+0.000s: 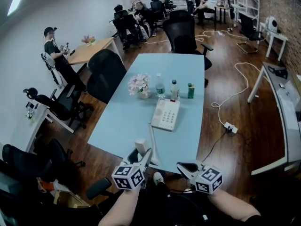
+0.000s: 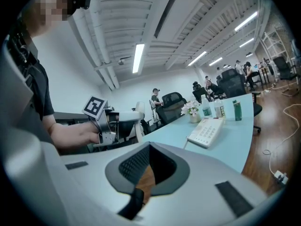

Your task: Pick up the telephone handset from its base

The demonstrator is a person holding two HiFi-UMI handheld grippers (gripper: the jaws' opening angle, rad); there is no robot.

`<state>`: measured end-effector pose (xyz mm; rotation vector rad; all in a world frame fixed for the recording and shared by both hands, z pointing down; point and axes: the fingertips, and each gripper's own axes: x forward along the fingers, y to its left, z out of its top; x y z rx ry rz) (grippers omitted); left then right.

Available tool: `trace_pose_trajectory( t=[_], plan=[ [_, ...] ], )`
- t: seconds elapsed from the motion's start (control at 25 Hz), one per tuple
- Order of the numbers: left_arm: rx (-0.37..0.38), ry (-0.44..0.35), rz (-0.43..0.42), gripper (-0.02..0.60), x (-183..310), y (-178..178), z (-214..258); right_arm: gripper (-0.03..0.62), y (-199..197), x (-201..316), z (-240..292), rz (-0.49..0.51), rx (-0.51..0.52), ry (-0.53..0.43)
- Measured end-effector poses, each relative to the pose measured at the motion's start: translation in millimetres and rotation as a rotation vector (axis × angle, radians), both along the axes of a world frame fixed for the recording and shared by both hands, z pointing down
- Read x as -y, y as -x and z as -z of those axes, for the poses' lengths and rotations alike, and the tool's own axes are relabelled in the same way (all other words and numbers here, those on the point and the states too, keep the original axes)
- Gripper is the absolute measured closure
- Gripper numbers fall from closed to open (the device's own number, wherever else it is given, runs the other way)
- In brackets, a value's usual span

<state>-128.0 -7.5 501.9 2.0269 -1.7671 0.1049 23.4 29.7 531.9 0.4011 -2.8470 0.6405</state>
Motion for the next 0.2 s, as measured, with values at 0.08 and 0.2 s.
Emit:
trace_pose_trajectory(
  t=[0.08,0.2],
  plan=[
    [0.000,-0.002,-0.004,0.342,1.4,-0.5,2.2,0.582,1.6,-1.4,-0.7,0.005,-0.003,0.002],
    [0.004,-0.003,-0.013,0.342,4.0,-2.5,4.3,0.582,3.5,-2.5,2.0,0.010,-0.002,-0.004]
  ],
)
